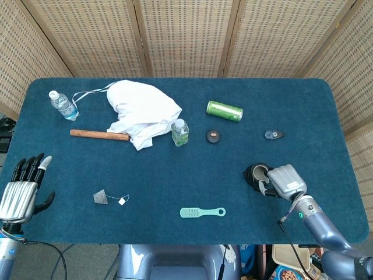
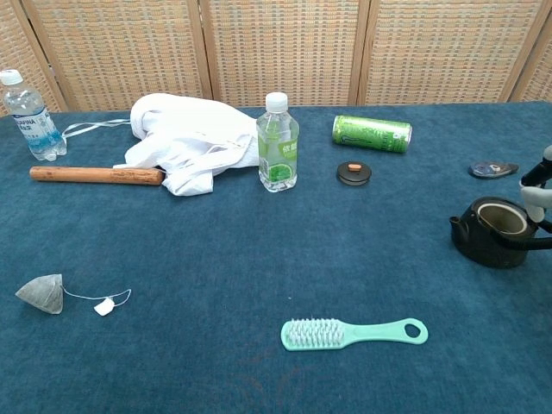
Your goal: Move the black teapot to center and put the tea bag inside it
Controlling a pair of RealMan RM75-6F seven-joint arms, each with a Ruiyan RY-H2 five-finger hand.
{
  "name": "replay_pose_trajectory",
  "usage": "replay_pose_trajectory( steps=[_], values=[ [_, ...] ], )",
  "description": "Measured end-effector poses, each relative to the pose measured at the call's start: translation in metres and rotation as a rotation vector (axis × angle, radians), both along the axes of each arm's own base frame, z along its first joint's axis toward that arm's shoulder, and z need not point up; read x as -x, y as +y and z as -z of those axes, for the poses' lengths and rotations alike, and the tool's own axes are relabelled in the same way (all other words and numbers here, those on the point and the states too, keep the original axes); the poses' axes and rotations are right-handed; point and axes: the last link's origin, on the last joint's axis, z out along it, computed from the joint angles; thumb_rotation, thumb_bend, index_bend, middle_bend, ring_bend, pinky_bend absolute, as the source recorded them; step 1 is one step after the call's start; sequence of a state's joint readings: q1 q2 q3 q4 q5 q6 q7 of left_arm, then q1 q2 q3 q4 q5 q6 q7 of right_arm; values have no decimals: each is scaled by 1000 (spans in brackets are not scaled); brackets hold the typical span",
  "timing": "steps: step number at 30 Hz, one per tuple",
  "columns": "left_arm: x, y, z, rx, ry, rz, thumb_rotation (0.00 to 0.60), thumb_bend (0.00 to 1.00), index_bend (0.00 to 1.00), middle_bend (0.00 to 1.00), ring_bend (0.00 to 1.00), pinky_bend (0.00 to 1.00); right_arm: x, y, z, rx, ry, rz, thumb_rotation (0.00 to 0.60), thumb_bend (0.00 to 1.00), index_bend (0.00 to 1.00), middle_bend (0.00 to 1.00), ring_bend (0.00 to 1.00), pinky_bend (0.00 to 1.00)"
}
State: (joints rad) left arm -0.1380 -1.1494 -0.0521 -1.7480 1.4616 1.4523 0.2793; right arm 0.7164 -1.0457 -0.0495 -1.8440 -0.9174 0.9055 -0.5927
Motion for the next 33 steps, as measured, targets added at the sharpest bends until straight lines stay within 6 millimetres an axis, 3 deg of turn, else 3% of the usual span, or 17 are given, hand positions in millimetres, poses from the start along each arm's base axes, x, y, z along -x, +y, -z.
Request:
replay_pose_trajectory(
  steps=[33],
  values=[
    [6,3,4,14,-1,-13,600,354,0,0,0,0,7,9,24,-72,17,30,2,715,464,448,708,727]
  ],
)
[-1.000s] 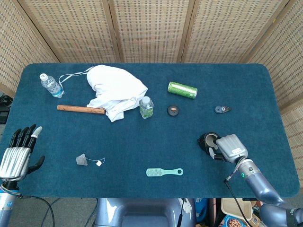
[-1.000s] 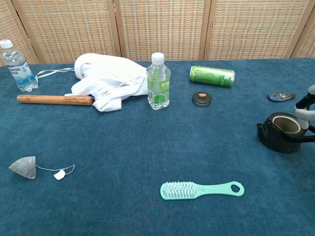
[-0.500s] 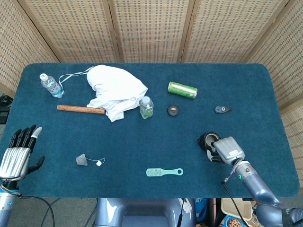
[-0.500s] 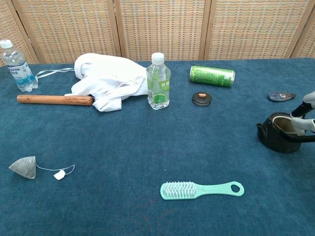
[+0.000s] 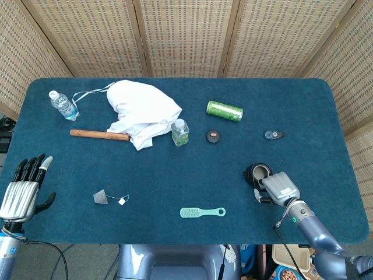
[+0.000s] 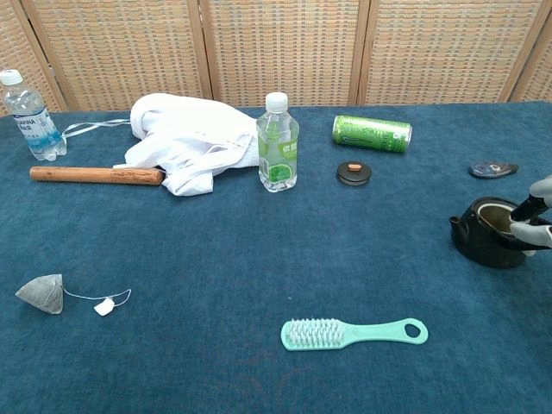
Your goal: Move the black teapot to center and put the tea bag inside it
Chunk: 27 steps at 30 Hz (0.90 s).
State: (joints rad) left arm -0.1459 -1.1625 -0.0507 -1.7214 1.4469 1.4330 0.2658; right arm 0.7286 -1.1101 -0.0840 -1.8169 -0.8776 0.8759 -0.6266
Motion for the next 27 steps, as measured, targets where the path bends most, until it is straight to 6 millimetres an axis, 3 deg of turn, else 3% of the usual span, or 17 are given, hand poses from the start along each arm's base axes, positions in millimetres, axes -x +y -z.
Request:
replay_pose_trajectory(
  steps=[9,27],
  values=[
    [1,-1,-1,-2,0,-4,600,354,0,0,0,0,2,-1,4,-22,12,10,1,715,471,490,708,727],
    [1,-4,-2,-6,-3,-12,600,353,0,0,0,0,2,-18,2,-38,14,17,1,715,716,715,718,727]
  ],
)
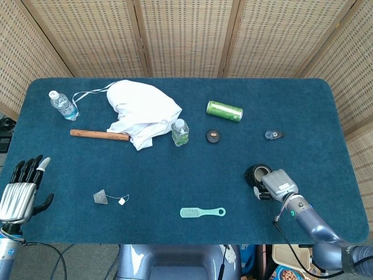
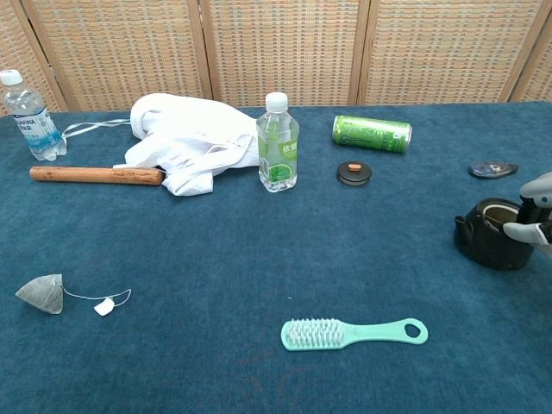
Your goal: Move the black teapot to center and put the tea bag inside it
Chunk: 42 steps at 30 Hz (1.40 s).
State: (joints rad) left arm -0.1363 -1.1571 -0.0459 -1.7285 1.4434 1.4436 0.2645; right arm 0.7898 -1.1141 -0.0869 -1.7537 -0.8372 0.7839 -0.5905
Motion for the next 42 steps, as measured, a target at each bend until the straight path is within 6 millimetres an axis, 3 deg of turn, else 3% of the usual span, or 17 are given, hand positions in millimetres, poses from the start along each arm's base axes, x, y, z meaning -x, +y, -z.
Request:
replay_pose_trajectory(
  steps=[8,20,30,42],
  values=[
    [0,-1,-1,-5,-1,-1,600,353,0,0,0,0,-13,-4,-9,17,-15,-45,2,715,758,752,731,727],
    [0,-1,1,0,-9,-1,600,353,0,0,0,0,-47,-11,-20,9,-61,-137,0,715,790,782,745,727],
    [0,-2,2,3,-16,1,600,353,0,0,0,0,-113,-3,-19,-78,-146,-317,1,715,791,780,745,727],
    [4,-4,1,1,-19,-6,600,354,0,0,0,0,-158,-2,-1,-146,-196,-434,0,715,790,770,745,727]
  ],
)
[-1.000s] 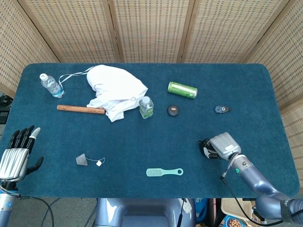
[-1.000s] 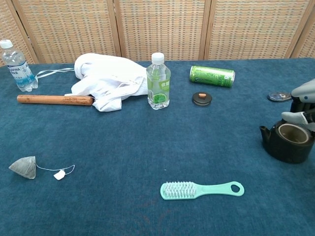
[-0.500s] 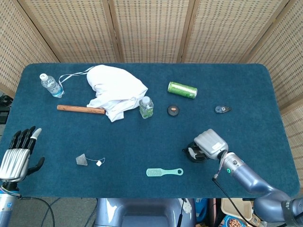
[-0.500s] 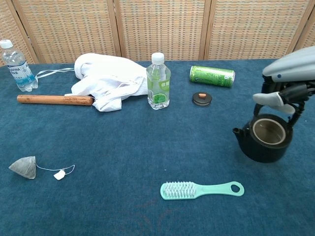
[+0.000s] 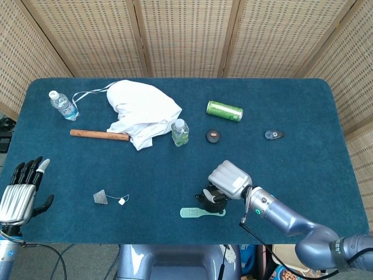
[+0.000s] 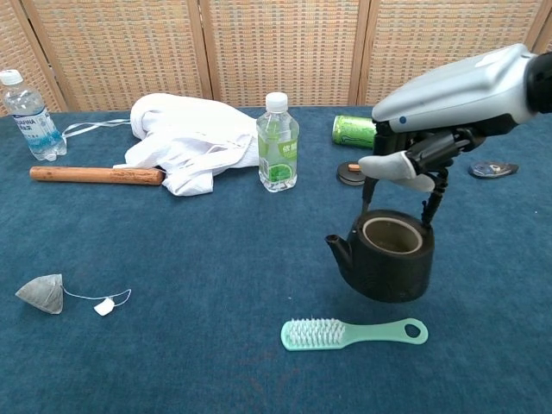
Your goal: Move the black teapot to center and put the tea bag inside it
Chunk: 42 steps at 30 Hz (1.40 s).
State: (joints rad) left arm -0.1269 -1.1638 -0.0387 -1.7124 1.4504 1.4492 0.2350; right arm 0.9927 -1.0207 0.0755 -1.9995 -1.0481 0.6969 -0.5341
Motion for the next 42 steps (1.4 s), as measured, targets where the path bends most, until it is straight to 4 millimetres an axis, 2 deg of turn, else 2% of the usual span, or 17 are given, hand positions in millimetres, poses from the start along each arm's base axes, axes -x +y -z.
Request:
replay_pose_trajectory(
  steps=[8,15,30,42],
  values=[
    [4,-3,-1,-3,-6,-10,600,354,0,0,0,0,-26,0,18,-31,-50,-63,2,715,790,767,745,727],
    [8,-5,-2,-4,-8,-19,600,354,0,0,0,0,-44,-8,30,-37,-68,-99,0,715,790,764,745,727],
    [19,-8,-1,-1,-14,-52,600,354,0,0,0,0,-61,-25,59,-30,-67,-113,2,715,790,754,745,727],
    [24,-9,-1,-1,-14,-69,600,354,0,0,0,0,-68,-35,74,-29,-71,-111,1,715,790,740,745,727]
  ],
)
